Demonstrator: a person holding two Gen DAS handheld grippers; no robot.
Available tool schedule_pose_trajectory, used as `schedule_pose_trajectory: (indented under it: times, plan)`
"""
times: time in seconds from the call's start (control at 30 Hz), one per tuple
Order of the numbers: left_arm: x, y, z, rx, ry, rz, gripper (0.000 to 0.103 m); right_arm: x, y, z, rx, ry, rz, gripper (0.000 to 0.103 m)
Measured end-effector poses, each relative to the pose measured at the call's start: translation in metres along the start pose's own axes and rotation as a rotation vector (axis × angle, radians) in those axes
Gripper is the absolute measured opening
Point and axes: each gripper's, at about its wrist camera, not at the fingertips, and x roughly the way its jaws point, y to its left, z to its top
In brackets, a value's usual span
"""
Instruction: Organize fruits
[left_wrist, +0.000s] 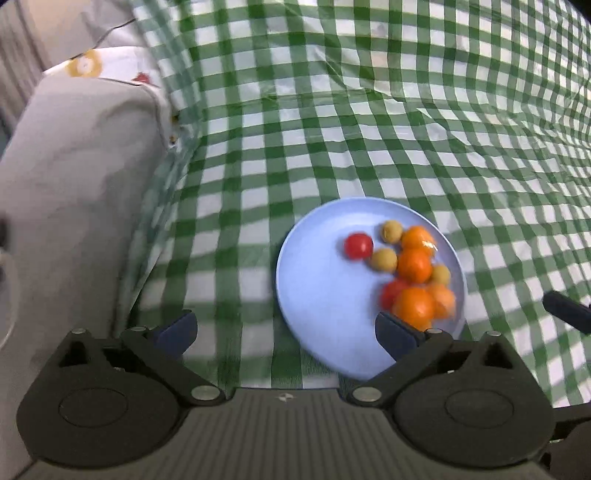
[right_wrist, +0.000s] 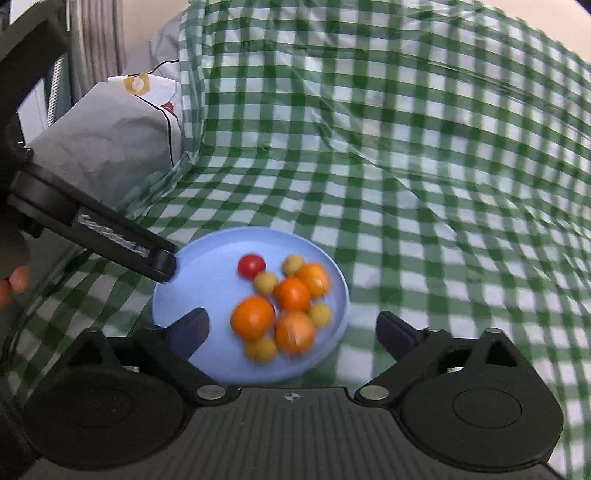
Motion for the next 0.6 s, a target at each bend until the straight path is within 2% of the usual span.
schedule_pose_trajectory:
  times: [0.13, 0.33, 0.6]
  plan:
    - [-0.042, 0.007, -0.029, -0.021, -0.007, -0.016, 0.102, -0.043, 0.002, -0.013, 0.052, 0.032, 0.008, 0.099]
    - [-0.096, 0.007, -0.075, -0.014, -0.033, -0.011, 0.103, -0.107, 0.021, -0.032, 0.028, -0.008, 0.010, 0.100]
    - [-0.136, 0.020, -0.127, -0.063, -0.037, 0.037, 0.103, -0.152, 0.039, -0.047, 0.015, -0.062, -0.008, 0.100]
